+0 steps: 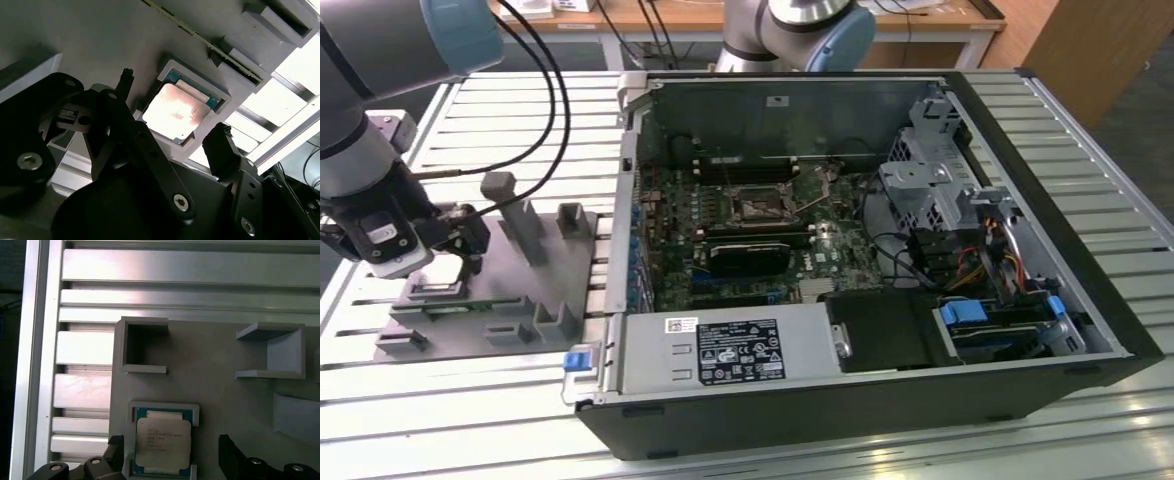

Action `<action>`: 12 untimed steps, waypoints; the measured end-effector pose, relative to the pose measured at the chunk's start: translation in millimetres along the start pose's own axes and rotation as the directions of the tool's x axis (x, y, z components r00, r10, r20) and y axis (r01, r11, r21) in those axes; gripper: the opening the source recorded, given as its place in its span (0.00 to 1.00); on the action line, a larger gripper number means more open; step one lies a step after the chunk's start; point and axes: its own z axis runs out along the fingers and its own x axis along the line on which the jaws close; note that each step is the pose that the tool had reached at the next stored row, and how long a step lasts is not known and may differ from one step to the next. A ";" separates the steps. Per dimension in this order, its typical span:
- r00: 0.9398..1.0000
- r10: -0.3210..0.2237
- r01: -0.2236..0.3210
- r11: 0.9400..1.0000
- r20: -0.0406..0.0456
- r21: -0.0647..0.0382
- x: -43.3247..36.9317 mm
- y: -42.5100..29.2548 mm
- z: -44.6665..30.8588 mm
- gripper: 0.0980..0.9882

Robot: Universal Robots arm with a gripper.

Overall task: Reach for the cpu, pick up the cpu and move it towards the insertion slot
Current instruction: 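Pick up the cpu and move it towards the insertion slot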

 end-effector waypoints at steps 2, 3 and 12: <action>1.000 0.001 -0.001 1.000 0.001 0.000 1.1 -0.1 3.3 0.83; 1.000 0.003 -0.003 1.000 0.002 0.000 1.5 -0.1 4.9 0.83; 1.000 0.010 -0.010 1.000 0.005 0.000 3.9 -0.3 9.5 0.74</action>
